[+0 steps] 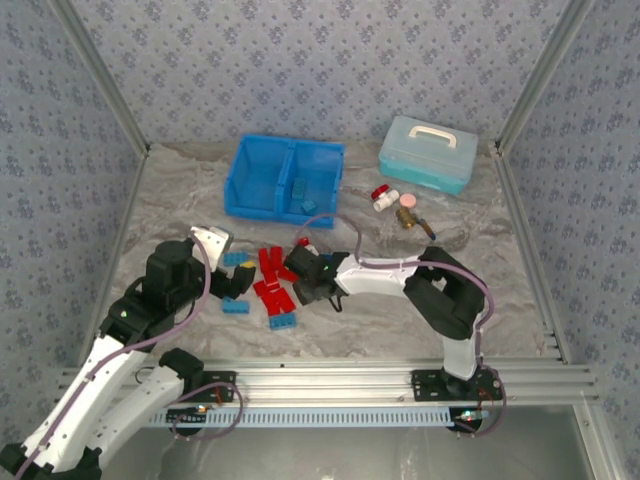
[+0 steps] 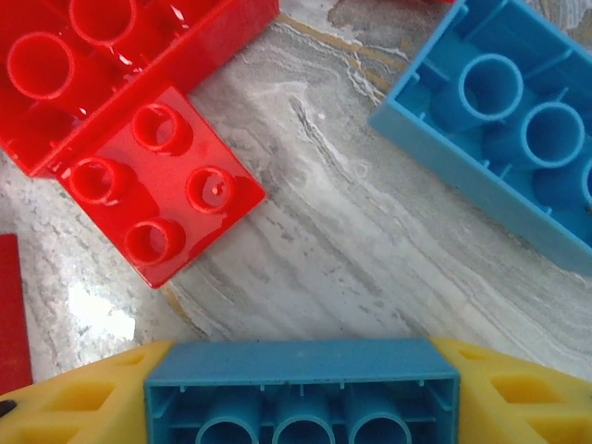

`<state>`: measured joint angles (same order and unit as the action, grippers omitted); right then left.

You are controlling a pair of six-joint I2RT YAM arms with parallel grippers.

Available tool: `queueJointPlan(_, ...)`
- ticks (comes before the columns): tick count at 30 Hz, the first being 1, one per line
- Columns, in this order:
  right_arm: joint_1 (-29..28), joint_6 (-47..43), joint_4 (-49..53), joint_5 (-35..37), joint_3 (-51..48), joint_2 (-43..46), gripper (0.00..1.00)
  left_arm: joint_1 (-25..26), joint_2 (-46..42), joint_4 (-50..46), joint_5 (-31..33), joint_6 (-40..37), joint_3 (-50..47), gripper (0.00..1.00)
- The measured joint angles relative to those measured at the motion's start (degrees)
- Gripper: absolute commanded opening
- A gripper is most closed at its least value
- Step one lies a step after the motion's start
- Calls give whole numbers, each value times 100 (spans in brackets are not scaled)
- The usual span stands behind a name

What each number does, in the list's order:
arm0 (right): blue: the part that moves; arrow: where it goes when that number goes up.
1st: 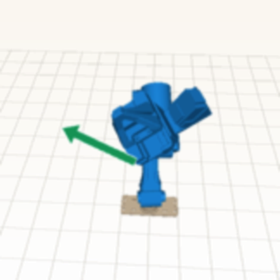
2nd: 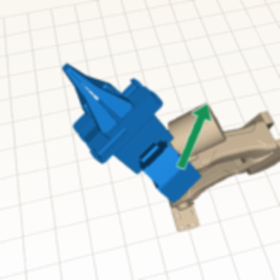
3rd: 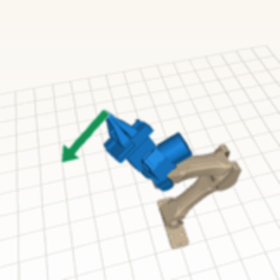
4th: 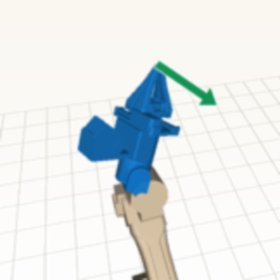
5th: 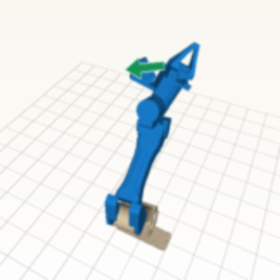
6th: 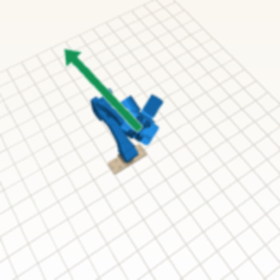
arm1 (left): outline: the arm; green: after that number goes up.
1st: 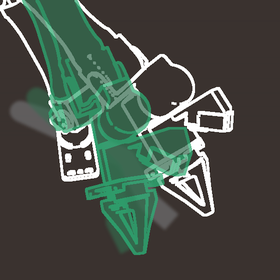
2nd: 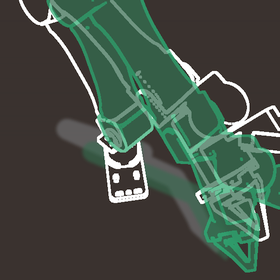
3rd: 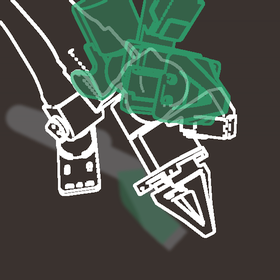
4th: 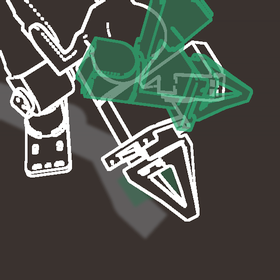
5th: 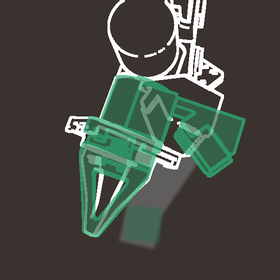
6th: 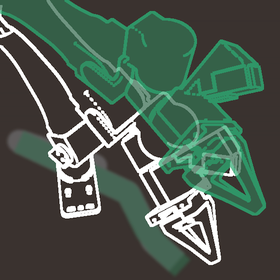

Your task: Sort the legos into containers by color

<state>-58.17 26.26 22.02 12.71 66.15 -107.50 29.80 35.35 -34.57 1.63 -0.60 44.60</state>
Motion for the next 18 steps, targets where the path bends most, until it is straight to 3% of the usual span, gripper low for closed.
queueJointPlan(12, -131, 219, 17, 354, -282, 2057, 54, 0, -13, 9, -35, 0, 0, 99)
queueJointPlan(18, 426, -76, -258, 603, 684, 2028, 52, -2, -118, 15, -92, 0, 0, 99)
